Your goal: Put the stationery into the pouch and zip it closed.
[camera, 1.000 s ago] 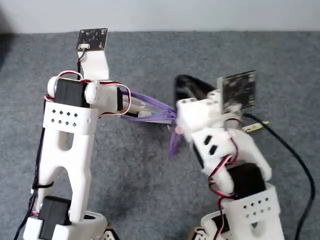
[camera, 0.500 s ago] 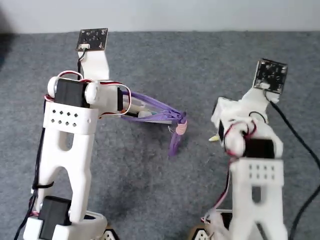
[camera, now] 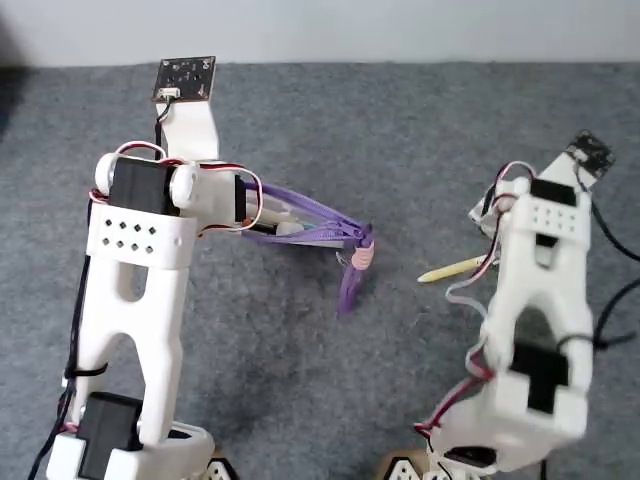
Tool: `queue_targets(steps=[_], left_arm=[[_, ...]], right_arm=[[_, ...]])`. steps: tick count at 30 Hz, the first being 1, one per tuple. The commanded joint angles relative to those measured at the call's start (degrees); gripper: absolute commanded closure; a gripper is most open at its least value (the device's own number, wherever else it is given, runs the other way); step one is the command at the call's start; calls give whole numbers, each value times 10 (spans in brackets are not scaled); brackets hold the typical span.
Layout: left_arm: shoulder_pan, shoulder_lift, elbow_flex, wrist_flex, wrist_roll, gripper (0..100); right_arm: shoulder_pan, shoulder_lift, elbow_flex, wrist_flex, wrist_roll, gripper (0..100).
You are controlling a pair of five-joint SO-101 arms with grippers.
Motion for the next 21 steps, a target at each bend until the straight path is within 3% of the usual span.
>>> queue_targets(steps=[1,11,21], left_arm=[[6,0,-13,-6,3,987],[2,0,-13,-4,3,987],[2,-1,13,-6,3,987]], right_arm=[[17,80,-117,29,-20,848],[29,274,-336,90,-25,848],[43,347,-431,179,-25,850]])
